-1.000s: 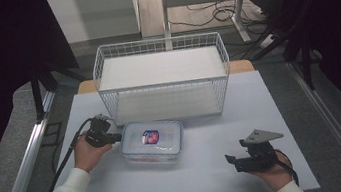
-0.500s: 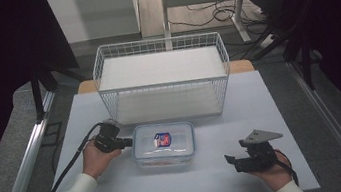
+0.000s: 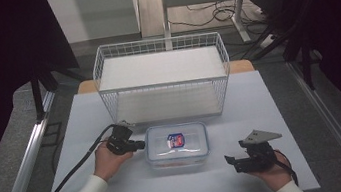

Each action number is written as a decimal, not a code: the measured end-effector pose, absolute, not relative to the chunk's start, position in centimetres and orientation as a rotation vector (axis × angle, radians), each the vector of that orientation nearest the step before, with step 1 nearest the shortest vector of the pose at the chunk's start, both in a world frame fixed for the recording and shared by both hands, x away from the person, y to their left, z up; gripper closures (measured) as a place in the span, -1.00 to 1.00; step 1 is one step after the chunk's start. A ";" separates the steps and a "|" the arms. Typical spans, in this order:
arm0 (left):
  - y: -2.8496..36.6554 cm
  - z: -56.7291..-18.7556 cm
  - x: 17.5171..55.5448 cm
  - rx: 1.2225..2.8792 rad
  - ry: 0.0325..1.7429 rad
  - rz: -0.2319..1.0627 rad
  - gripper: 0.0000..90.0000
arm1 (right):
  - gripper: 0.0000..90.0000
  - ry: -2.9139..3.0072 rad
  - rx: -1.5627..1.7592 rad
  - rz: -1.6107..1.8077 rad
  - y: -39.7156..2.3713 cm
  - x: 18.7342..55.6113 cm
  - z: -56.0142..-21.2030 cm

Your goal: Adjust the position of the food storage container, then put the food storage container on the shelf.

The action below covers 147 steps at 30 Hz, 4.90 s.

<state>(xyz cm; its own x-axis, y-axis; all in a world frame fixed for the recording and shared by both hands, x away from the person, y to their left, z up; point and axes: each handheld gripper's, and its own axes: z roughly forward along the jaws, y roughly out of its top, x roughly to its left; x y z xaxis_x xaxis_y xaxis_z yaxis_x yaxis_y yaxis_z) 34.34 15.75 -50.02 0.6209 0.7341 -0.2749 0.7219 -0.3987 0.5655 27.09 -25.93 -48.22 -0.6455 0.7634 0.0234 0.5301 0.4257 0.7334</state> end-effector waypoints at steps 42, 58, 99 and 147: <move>19.8 -48.8 29.5 1.988 1.126 0.170 -0.35 | -0.51 2.330 1.044 1.140 -25.5 27.8 -47.4; 19.6 -49.1 30.2 1.919 1.147 0.096 -0.38 | -0.48 2.325 1.191 1.318 -25.4 29.2 -47.2; 16.1 -52.0 34.2 1.789 1.157 -0.368 -0.35 | -0.72 2.510 1.524 1.548 -20.5 35.2 -50.3; 16.6 -49.4 31.4 1.773 1.159 -0.282 0.07 | 0.09 2.368 1.698 1.608 -21.8 32.8 -48.3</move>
